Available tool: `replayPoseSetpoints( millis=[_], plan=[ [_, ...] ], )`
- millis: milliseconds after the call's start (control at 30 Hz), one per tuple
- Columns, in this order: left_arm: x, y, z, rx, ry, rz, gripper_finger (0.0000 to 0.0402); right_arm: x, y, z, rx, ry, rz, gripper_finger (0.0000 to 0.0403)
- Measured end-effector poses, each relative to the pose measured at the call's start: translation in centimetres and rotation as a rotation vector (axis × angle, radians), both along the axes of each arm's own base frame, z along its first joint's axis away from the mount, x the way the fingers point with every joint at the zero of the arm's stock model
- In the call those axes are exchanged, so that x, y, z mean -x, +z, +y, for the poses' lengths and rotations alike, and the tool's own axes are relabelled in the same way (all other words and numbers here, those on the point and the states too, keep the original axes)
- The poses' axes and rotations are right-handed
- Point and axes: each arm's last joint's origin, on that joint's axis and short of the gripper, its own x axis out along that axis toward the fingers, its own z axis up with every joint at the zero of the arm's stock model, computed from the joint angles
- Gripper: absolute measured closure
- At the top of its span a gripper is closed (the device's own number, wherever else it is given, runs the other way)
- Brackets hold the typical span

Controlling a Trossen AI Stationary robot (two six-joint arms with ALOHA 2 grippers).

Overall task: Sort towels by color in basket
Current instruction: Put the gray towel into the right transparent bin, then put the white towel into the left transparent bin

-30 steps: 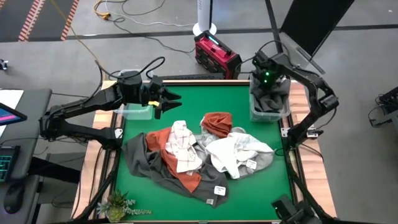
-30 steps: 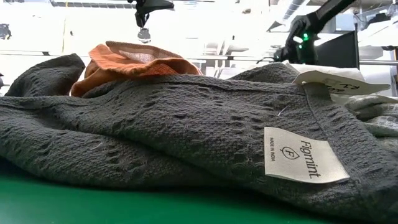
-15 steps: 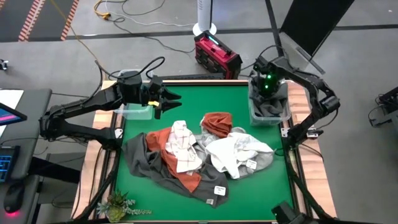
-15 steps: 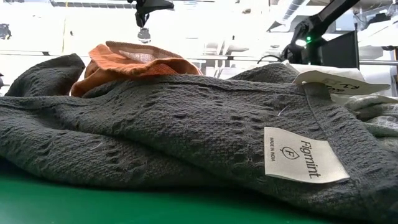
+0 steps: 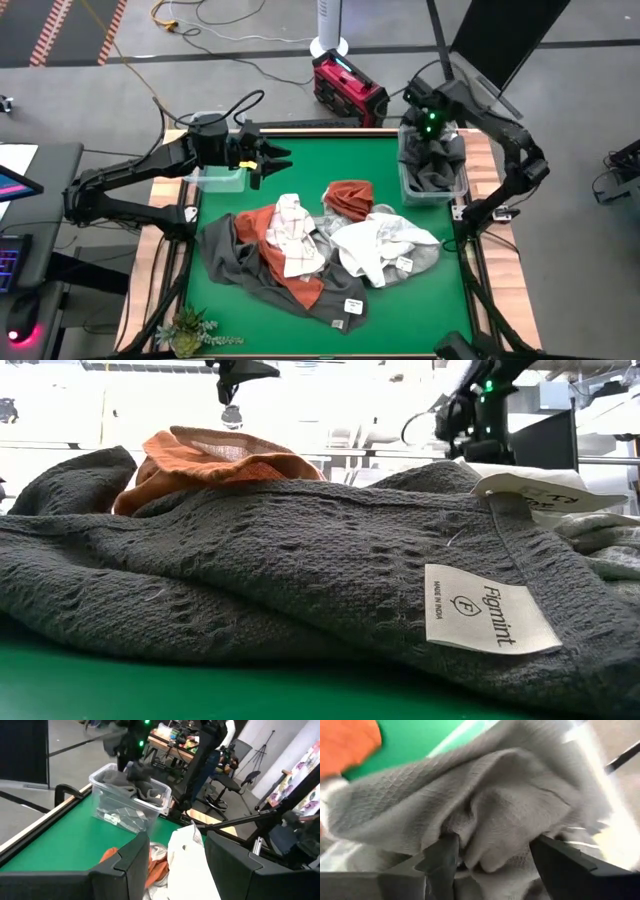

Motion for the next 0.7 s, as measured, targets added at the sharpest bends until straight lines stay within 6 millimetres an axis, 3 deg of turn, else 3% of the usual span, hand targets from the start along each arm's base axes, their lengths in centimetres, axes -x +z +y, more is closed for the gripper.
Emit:
replayPoseSetpoints(
  millis=[167, 400, 500, 700],
  plan=[
    [0.0, 0.1, 0.0, -0.011, 0.003, -0.01, 0.0221, -0.9, 3.5, 1.1, 0.121, 0.009, -0.129, 0.0117],
    [0.1, -0.5, 0.0, 0.059, 0.021, 0.043, 0.0221, -4.4, 6.7, 4.4, 0.203, 0.214, -0.536, 0.0117],
    [0.2, -1.0, -0.1, 0.141, 0.044, 0.084, 0.0221, -6.5, 6.6, 6.5, 0.162, 0.31, -0.571, 0.0117],
    [-0.1, -1.0, -1.1, 0.201, 0.06, 0.087, 0.0221, -12.2, 4.1, 11.9, 0.04, 0.49, -0.537, 0.0117]
  ],
)
